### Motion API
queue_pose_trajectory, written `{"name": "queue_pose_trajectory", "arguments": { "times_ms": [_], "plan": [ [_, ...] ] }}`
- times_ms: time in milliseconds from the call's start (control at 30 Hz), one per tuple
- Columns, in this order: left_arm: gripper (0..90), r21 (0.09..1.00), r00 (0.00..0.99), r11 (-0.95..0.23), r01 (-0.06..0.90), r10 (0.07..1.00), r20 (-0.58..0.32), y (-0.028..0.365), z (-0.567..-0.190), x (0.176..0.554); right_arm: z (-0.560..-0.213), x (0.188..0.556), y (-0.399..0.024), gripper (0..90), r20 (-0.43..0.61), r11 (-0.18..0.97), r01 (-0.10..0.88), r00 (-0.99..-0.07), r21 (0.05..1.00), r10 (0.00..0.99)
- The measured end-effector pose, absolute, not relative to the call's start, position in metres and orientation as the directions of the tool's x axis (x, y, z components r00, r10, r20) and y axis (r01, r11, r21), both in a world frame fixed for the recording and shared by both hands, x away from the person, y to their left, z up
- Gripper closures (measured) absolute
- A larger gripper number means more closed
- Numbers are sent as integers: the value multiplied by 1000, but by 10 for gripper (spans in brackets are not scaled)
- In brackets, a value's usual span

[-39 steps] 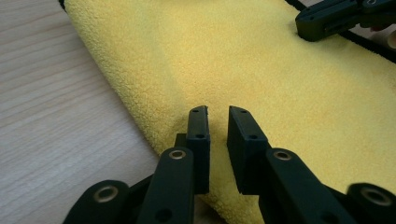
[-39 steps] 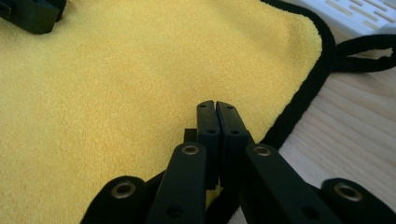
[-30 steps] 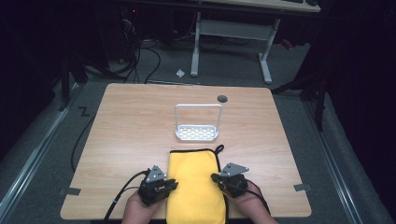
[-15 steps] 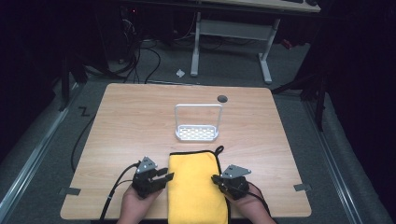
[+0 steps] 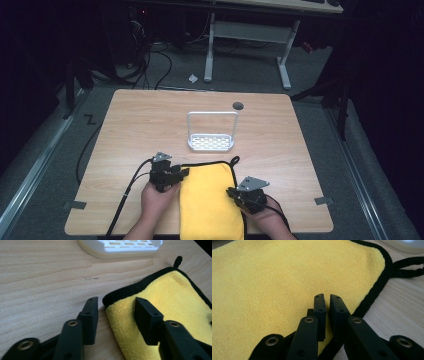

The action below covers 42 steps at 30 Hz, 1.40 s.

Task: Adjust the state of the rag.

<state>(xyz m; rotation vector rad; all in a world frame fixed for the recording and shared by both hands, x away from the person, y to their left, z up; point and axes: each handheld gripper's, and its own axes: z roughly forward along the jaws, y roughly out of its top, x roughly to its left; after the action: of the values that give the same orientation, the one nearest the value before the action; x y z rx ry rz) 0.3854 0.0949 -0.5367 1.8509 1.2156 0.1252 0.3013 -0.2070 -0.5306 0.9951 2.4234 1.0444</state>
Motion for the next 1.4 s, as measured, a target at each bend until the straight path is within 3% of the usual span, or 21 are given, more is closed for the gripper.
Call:
{"name": "queue_pose_trajectory", "arguments": {
  "times_ms": [167,267,400,633,833,933,1267,1400],
  "plan": [
    [744,722,525,-122,681,768,-365,92,-540,384,-530,301,-207,793,-9,485,479,-705,732,709],
    [793,733,540,-140,666,769,-344,91,-541,383,-526,302,-207,778,-4,451,474,-687,756,727],
    [797,737,539,-143,661,774,-332,89,-541,381,-518,317,-205,662,-9,384,465,-628,798,778],
    [767,732,541,-130,668,760,-359,92,-542,382,-519,365,-193,450,-37,366,516,-540,774,841],
    [748,731,542,-126,670,756,-367,92,-542,382,-532,377,-189,330,-23,367,576,-516,731,856],
    [746,731,542,-125,671,755,-368,92,-542,382,-534,374,-189,356,-13,355,579,-510,734,860],
    [748,728,544,-122,675,748,-379,94,-543,381,-534,366,-186,707,7,365,547,-561,753,828],
    [755,730,544,-127,671,754,-369,93,-542,380,-534,365,-186,763,20,360,546,-570,757,821]
  ]
}}
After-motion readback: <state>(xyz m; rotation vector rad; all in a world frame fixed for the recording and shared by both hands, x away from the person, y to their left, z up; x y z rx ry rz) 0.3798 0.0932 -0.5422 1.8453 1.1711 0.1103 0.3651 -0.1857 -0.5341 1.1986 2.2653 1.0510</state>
